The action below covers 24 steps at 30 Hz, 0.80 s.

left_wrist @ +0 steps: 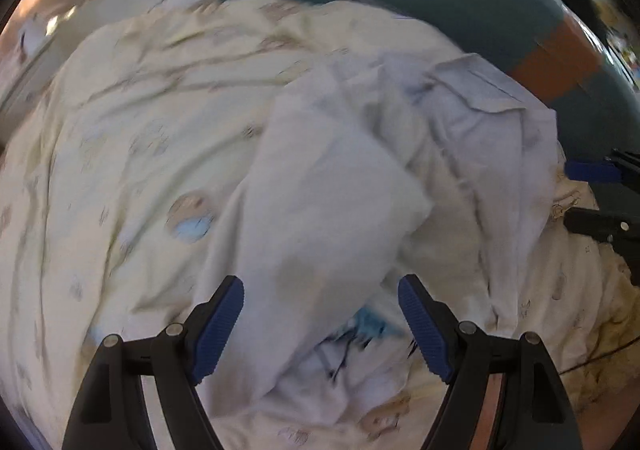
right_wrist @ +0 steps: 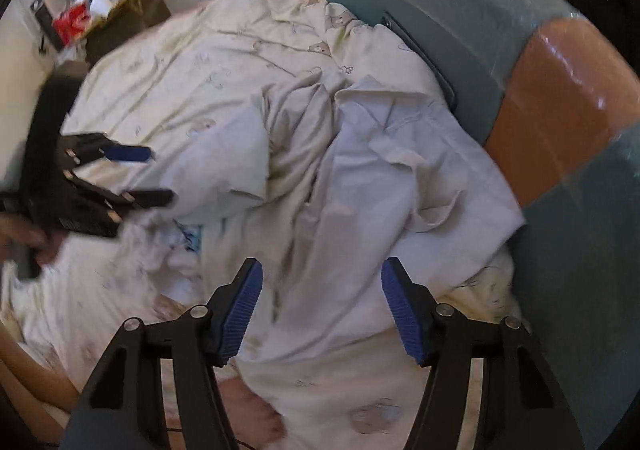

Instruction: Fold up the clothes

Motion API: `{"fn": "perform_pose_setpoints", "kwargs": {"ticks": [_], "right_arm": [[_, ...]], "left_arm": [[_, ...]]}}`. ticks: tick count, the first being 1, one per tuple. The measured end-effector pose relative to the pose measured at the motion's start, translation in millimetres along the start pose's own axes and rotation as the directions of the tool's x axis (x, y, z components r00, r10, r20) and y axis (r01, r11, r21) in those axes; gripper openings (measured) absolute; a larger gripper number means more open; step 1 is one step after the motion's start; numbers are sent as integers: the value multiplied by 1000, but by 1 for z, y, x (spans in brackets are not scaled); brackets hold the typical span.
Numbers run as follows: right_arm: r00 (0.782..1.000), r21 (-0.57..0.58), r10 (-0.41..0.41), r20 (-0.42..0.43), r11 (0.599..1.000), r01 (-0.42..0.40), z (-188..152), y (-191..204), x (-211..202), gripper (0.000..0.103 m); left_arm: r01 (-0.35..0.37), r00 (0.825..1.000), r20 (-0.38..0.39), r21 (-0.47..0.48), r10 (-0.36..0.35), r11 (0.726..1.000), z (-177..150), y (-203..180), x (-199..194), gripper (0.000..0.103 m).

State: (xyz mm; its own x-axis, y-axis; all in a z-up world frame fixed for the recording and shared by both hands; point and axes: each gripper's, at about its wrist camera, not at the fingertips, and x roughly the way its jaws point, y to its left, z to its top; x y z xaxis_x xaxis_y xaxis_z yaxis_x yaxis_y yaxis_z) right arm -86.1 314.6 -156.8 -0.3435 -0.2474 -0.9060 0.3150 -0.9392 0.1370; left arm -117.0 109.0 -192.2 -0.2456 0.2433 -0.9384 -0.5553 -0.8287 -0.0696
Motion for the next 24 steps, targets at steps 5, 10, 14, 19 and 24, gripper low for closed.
{"fn": "perform_pose_setpoints", "kwargs": {"ticks": [5,10,14,19,24], "right_arm": [[999,76,35,10,996,-36,2,-7,2,67],[998,156,61,34,986,-66,3,-20,0,67],[995,211,88,47,973,-96,-4,-27,-5,68],[994,196,88,63,976,-99,-3,-25,-11,68],[996,158,64,65,985,-74,0,-18,-12,68]], "left_arm": [[29,1000,-4,63,-28,998,15,-27,26,78],[-29,999,-13,9,29,1000,28,-11,37,4],[-15,985,171,-71,28,997,39,25,-27,4],[-49,950,290,-237,118,970,51,104,-86,4],[-202,929,224,-364,296,909,56,164,-74,4]]}}
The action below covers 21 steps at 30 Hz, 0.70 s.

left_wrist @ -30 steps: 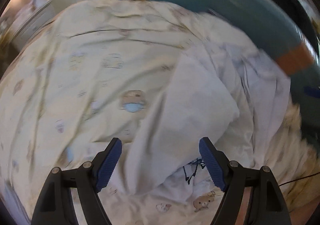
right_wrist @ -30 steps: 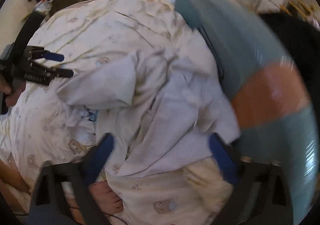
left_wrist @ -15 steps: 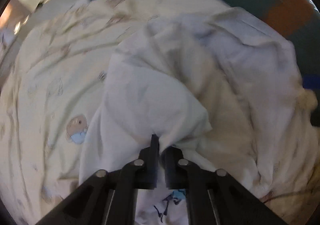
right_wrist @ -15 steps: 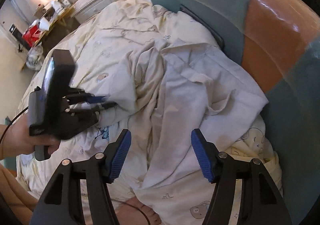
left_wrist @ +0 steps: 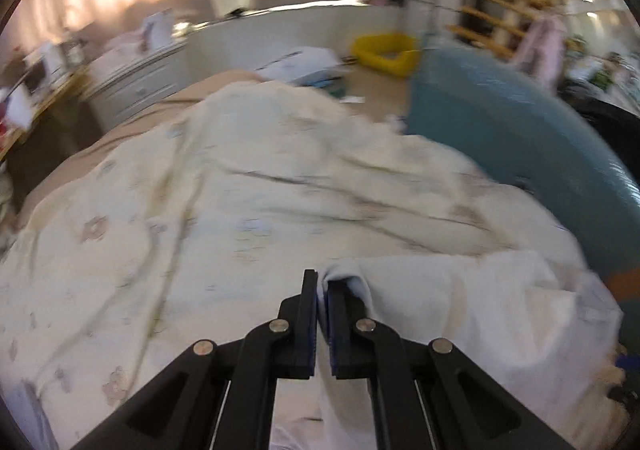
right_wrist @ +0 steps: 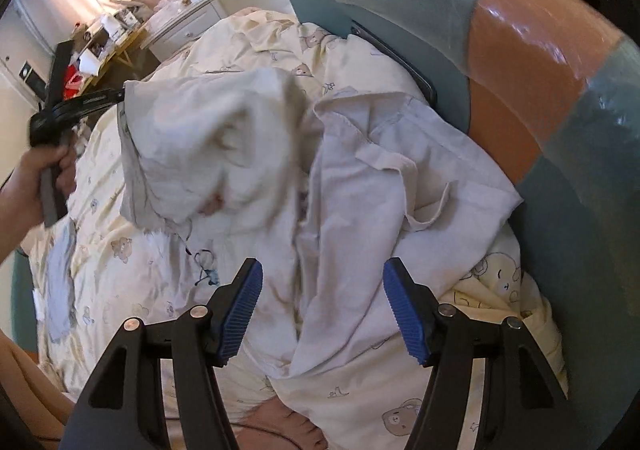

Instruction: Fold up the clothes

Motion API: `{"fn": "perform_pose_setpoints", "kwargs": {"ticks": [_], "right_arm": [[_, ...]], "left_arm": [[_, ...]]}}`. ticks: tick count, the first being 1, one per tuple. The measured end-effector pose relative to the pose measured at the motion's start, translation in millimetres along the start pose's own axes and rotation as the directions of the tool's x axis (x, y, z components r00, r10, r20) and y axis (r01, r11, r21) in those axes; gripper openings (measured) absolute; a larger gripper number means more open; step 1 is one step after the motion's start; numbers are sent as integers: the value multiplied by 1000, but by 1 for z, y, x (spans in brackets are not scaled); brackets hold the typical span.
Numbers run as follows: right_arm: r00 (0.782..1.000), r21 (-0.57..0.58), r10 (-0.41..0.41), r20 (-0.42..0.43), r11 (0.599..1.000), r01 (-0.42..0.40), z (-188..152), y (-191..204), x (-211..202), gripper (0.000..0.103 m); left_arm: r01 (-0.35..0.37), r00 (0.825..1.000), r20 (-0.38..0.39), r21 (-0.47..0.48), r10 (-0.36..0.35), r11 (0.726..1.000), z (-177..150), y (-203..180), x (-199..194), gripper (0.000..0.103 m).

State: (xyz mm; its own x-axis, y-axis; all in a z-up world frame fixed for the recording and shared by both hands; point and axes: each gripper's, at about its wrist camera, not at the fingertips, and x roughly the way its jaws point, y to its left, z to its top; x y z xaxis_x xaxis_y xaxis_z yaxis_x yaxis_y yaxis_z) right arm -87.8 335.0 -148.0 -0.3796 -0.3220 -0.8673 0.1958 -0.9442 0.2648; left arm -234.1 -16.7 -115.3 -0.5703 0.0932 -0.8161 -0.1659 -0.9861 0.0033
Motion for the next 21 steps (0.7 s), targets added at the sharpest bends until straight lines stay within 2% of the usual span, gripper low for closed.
{"fn": "perform_pose_setpoints", "kwargs": {"ticks": [2,4,6,8,9,10,11,12,13,15,17,18,19,21], "right_arm": [[1000,-17,-20,-11,1000,20,0,2,3,68],[999,-31,-28,-23,999,27,-2,5,8,68],[999,-55,-38,-39,998,36,-2,6,14,68],[997,-96,-59,-52,994,54,-7,8,19,68],[996,-116,-68,-58,991,61,-9,8,21,68],[996,-129,-38,-77,991,28,-15,8,24,68],[995,-141,-7,-96,990,-7,-21,9,27,68],[993,-153,24,-115,987,-41,-27,9,31,68],[988,-192,82,-130,976,-106,-35,17,32,68],[967,-265,194,-167,935,-234,-51,34,34,68],[969,-363,165,-183,905,-223,-62,55,43,68],[969,-408,142,-200,887,-214,-67,65,49,68],[975,-454,99,-200,872,-182,-71,73,56,68],[979,-528,19,-204,840,-126,-75,82,76,67]], "left_arm": [[-73,997,-40,-37,71,997,-3,12,14,5],[-94,990,-106,-51,89,994,-10,15,29,8],[-103,984,-146,-3,102,995,-19,5,35,16],[-96,987,-117,140,113,985,-32,-13,27,25],[-81,990,-90,235,105,969,-42,-26,18,31],[-68,994,-63,329,94,942,-53,-39,8,36],[-44,996,-49,382,68,923,-58,-44,1,36],[2,999,-41,452,19,892,-69,-56,-7,39],[45,999,-37,520,-31,853,-79,-67,-15,48],[177,984,-110,614,-138,769,-102,-89,-20,55],[233,972,-176,679,-154,696,-125,-108,-11,55],[236,971,-195,710,-137,663,-136,-118,-1,55],[226,973,-197,721,-120,656,-139,-122,7,55],[220,972,-218,714,-88,664,-143,-127,27,55]]}}
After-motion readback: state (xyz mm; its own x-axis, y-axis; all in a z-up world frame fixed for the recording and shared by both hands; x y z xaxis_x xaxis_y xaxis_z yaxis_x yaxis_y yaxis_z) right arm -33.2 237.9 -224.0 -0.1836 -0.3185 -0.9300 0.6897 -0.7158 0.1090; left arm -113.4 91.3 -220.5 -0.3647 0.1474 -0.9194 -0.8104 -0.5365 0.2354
